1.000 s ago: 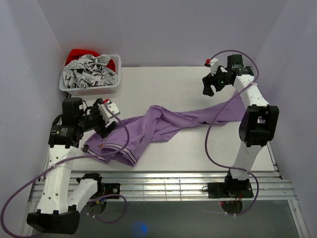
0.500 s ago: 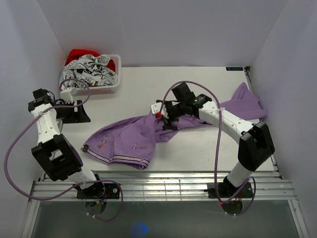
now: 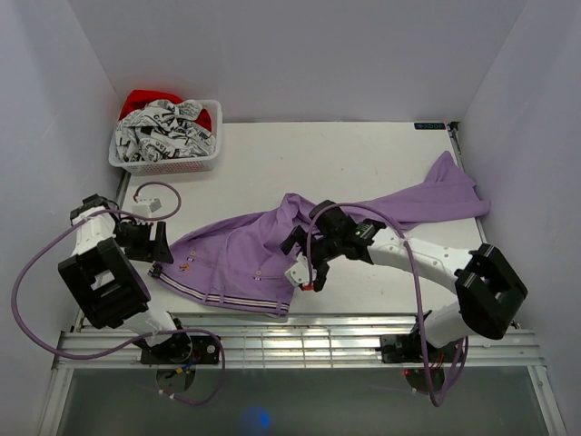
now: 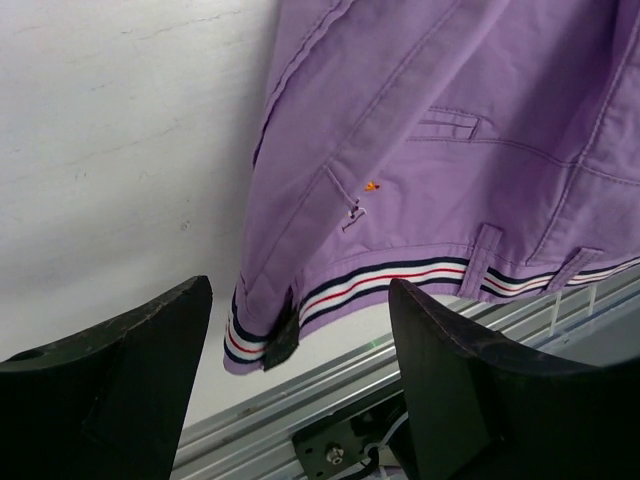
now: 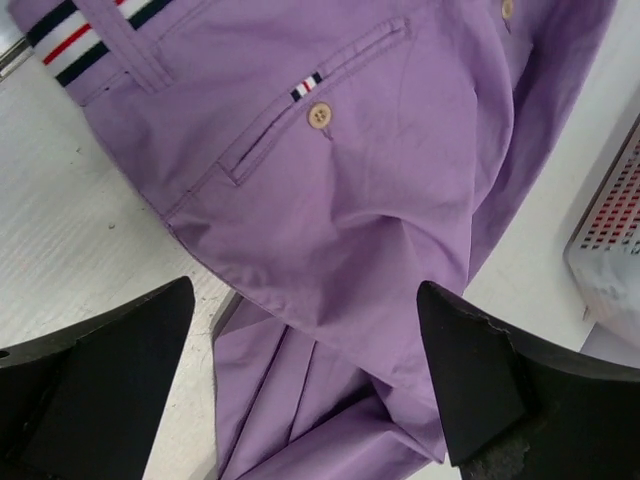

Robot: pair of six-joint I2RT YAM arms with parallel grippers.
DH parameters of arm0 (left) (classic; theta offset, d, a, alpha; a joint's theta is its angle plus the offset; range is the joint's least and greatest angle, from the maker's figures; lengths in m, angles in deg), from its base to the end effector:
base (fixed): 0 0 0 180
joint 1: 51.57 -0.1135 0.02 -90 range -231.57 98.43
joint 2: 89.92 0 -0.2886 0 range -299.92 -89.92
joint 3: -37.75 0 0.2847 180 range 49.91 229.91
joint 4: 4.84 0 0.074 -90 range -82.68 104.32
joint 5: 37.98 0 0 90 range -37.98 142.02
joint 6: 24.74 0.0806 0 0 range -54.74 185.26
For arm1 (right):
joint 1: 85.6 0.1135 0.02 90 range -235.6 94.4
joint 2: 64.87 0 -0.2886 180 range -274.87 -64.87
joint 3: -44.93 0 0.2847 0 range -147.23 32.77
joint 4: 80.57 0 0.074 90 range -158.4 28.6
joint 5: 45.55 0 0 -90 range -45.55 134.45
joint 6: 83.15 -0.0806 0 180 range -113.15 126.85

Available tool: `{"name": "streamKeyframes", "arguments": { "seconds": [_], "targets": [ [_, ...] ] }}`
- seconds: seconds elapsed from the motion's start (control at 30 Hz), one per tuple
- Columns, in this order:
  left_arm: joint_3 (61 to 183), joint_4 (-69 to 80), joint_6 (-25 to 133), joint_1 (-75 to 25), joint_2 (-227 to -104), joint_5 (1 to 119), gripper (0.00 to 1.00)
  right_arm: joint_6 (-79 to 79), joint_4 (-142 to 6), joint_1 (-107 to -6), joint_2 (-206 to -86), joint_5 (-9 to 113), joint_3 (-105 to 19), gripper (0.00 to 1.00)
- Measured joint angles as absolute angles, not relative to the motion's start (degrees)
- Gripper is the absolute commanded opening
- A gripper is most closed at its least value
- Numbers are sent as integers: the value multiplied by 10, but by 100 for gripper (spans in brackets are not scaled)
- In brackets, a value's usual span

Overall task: Fold and stack the trousers
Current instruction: Flatten the trousers out

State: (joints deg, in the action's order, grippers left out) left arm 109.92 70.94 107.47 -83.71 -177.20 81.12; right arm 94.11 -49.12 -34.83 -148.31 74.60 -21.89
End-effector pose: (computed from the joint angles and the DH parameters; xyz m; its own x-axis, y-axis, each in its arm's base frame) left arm 0.2570 0.1152 0.1832 -0.9437 0.1004 -0.3152 0.2198 0.9024 -0.3706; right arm 0.1937 0.3013 0.2119 0.8586 -0.3141 -0.4052 -0.5121 -0.5619 -0.6496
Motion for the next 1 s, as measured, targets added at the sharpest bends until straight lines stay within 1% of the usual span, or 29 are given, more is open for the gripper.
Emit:
{"name": "streamKeyframes", "arguments": {
  "seconds": [0.23, 0.3, 0.4, 0.43, 0.5, 0.53, 0.6, 0.63, 0.67, 0.7, 0.73, 0.77, 0.83, 1.0],
  "targets": [
    [1088, 685, 1099, -837, -1806, 812, 79, 1088, -563, -338, -1467, 739, -113, 96],
    [1088, 683, 1104, -837, -1806, 815, 78, 1119, -586, -337, -1468, 740, -82, 94],
    [1088, 681, 1109, -837, -1807, 818, 75, 1159, -611, -336, -1483, 739, -73, 89],
    [1087, 680, 1111, -837, -1810, 819, 72, 1169, -628, -336, -1492, 738, -73, 83],
    [1087, 676, 1113, -837, -1819, 820, 71, 1183, -660, -334, -1516, 735, -73, 75],
    [1087, 672, 1114, -837, -1823, 821, 68, 1186, -672, -334, -1526, 733, -73, 64],
    [1085, 666, 1113, -837, -1832, 821, 61, 1192, -696, -334, -1549, 731, -73, 52],
    [1085, 661, 1113, -837, -1838, 820, 45, 1192, -702, -333, -1557, 731, -73, 33],
    [1085, 656, 1109, -837, -1841, 820, 37, 1192, -704, -332, -1561, 730, -75, 19],
    [1086, 652, 1109, -837, -1848, 820, 31, 1183, -701, -329, -1562, 730, -78, 8],
    [1089, 650, 1109, -837, -1852, 820, 24, 1175, -699, -325, -1560, 730, -82, 8],
    [1094, 649, 1108, -837, -1855, 820, 11, 1162, -698, -321, -1558, 732, -87, 8],
    [1122, 654, 1105, -836, -1856, 826, 0, 1130, -683, -313, -1545, 734, -100, 8],
    [1281, 649, 1094, -794, -1863, 834, 0, 988, -607, -279, -1485, 755, -189, 8]
  ]
}}
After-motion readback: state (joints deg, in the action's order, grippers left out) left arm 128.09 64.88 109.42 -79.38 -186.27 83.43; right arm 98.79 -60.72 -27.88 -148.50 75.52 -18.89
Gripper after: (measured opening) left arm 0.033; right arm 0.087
